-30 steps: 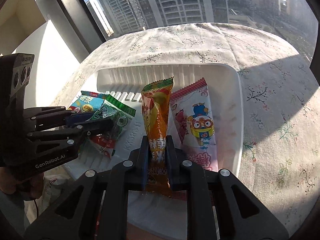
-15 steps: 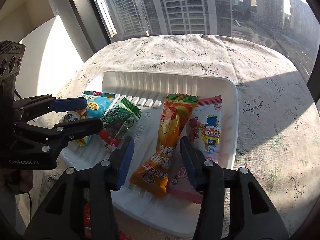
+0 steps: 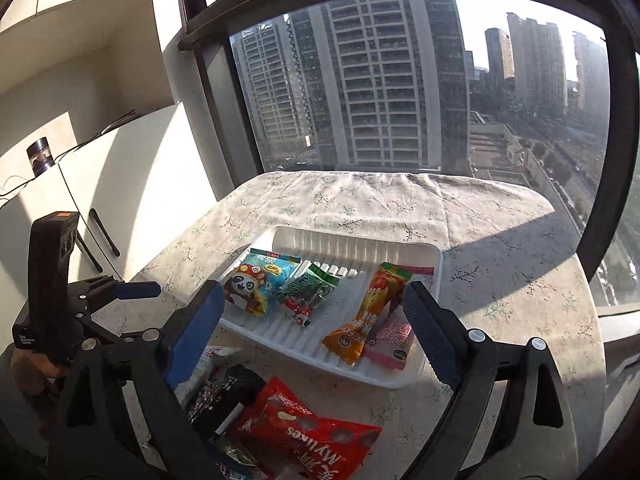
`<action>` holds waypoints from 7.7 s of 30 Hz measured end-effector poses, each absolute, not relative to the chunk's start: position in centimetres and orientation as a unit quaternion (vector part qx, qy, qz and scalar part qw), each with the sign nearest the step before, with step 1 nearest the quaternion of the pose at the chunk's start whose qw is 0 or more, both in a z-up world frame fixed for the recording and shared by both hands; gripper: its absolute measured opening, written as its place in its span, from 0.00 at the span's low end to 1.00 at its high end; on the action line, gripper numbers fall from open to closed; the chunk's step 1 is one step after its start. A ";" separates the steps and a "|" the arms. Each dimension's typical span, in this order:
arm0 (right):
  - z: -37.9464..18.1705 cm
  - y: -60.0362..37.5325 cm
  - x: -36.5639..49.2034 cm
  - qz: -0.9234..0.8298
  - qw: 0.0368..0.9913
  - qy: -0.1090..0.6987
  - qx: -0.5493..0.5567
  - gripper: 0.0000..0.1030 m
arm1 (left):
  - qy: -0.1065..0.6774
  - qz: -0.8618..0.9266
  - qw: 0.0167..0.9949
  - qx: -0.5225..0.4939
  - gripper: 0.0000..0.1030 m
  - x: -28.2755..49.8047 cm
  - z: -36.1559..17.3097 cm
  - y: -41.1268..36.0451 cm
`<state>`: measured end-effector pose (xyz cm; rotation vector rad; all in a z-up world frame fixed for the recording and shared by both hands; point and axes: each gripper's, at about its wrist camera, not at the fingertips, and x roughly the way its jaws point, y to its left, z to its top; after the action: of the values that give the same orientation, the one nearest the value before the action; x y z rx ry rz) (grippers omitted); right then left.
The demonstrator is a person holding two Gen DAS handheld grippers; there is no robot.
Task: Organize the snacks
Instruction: 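Grasp the white long snack bag with the left gripper, then grasp the blue Tipo roll cake with the right gripper while the left gripper holds the white bag, then carry the white bag and Tipo roll cake over the tray and lower them, then open both grippers to release the snacks into the tray, then grasp the black-and-gold snack bag with the left gripper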
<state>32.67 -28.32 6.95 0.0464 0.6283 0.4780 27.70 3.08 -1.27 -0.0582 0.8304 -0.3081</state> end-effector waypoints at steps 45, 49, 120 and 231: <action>-3.5 -30.2 17.7 0.247 0.895 0.363 0.077 0.68 | 0.457 -0.104 0.883 -0.010 0.37 24.4 -7.9 2.1; -3.5 -29.9 17.4 0.245 0.896 0.365 0.068 0.68 | 0.454 -0.100 0.886 0.005 0.26 24.2 -8.0 2.0; -2.3 -24.9 15.7 0.250 0.881 0.400 0.039 0.23 | 0.396 -0.165 0.900 -0.077 0.15 16.8 -5.7 5.7; 6.8 -31.3 30.7 0.243 0.903 0.345 0.078 0.89 | 0.394 -0.205 0.896 -0.030 0.99 23.9 -2.2 -0.4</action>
<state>30.66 -31.32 6.77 0.1610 0.7127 0.5029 23.86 -0.43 -2.17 -0.0624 0.8162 -0.4245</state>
